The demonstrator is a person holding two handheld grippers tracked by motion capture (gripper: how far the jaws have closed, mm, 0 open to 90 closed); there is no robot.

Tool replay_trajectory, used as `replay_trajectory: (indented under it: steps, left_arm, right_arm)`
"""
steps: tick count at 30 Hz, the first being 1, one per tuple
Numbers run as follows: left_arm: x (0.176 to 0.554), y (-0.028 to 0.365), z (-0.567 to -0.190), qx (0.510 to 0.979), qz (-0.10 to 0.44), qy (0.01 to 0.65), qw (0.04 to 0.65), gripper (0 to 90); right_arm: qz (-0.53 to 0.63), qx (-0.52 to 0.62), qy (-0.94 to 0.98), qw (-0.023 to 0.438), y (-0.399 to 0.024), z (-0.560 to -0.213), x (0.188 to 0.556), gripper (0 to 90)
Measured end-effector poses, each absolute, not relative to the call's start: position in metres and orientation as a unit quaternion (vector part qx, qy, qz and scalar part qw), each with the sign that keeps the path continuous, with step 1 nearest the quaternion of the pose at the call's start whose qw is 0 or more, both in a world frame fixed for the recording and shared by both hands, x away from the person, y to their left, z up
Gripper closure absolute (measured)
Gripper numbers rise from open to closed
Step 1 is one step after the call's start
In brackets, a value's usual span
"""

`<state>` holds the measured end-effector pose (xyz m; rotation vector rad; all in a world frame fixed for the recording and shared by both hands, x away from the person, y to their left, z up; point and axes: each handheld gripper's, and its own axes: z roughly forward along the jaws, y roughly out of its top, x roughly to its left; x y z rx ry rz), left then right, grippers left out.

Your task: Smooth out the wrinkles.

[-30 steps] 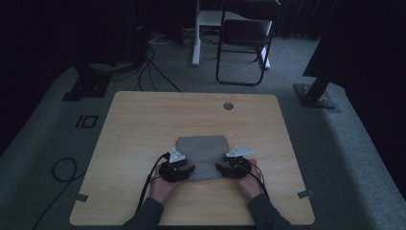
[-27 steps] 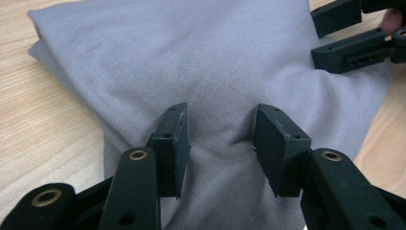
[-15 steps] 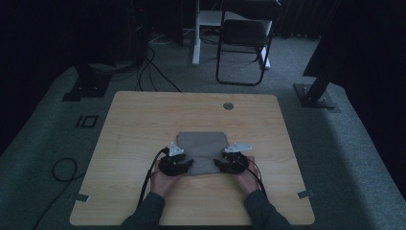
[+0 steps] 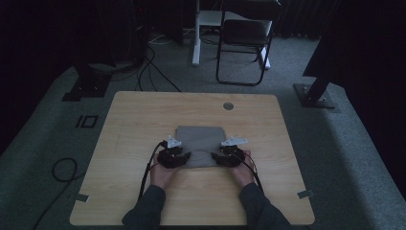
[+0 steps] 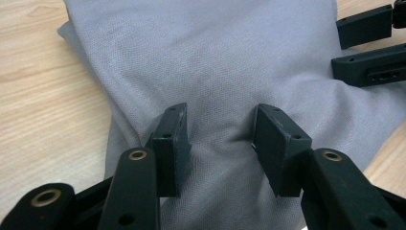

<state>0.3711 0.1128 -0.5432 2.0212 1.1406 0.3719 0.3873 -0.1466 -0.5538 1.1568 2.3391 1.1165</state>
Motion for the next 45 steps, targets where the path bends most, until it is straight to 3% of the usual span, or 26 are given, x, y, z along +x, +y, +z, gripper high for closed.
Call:
replay_trajectory:
  steps: [20, 45]
  left_arm:
    - [0.391, 0.114, -0.543, 0.788, 0.151, 0.458, 0.383, 55.4]
    - [0.37, 0.127, -0.528, 0.774, 0.168, 0.455, 0.408, 55.2]
  right_arm:
    - [0.384, 0.413, 0.811, 0.154, -0.142, -0.553, 0.407, 48.3]
    - [0.388, 0.397, 0.814, 0.169, -0.147, -0.541, 0.388, 45.6]
